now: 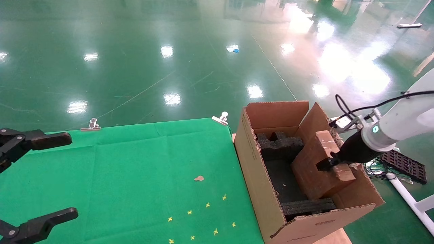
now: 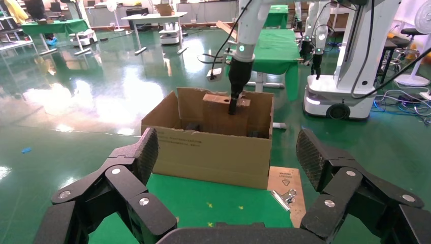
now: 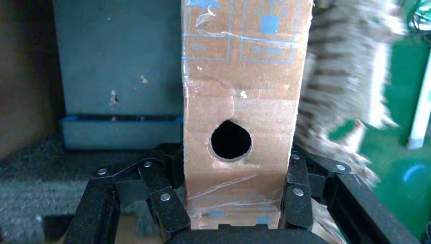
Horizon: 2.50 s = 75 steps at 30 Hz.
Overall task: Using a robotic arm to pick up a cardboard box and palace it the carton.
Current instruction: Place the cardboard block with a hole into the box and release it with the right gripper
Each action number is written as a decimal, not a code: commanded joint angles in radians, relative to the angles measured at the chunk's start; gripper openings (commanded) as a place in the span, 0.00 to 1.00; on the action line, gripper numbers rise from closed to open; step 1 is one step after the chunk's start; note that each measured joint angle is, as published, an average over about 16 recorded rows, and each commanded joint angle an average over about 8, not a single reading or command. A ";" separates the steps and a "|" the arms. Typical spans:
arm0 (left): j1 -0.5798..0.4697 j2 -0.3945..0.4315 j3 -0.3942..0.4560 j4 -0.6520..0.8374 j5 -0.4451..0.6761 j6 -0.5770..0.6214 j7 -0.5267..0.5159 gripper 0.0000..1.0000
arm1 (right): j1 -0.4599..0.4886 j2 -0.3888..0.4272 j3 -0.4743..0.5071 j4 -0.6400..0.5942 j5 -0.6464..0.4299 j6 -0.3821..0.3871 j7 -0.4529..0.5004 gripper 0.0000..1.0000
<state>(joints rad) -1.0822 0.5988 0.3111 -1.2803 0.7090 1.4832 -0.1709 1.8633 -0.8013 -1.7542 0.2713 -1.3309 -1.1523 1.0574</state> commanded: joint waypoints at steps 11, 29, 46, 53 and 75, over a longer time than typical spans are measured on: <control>0.000 0.000 0.000 0.000 0.000 0.000 0.000 1.00 | -0.114 -0.017 0.053 -0.058 0.087 0.072 -0.114 0.38; 0.000 0.000 0.001 0.000 -0.001 -0.001 0.001 1.00 | -0.118 -0.062 0.060 -0.163 0.098 0.038 -0.193 1.00; 0.000 -0.001 0.002 0.000 -0.001 -0.001 0.001 1.00 | -0.094 -0.094 0.053 -0.217 0.086 0.035 -0.236 1.00; 0.000 -0.001 0.002 0.000 -0.001 -0.001 0.001 1.00 | -0.023 -0.106 0.038 -0.213 0.060 0.030 -0.286 1.00; 0.000 -0.001 0.003 0.000 -0.002 -0.001 0.002 1.00 | 0.249 0.020 0.126 -0.038 0.144 -0.005 -0.533 1.00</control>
<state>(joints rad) -1.0828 0.5977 0.3140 -1.2799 0.7070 1.4819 -0.1693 2.0951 -0.7905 -1.6159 0.2391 -1.1919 -1.1635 0.5283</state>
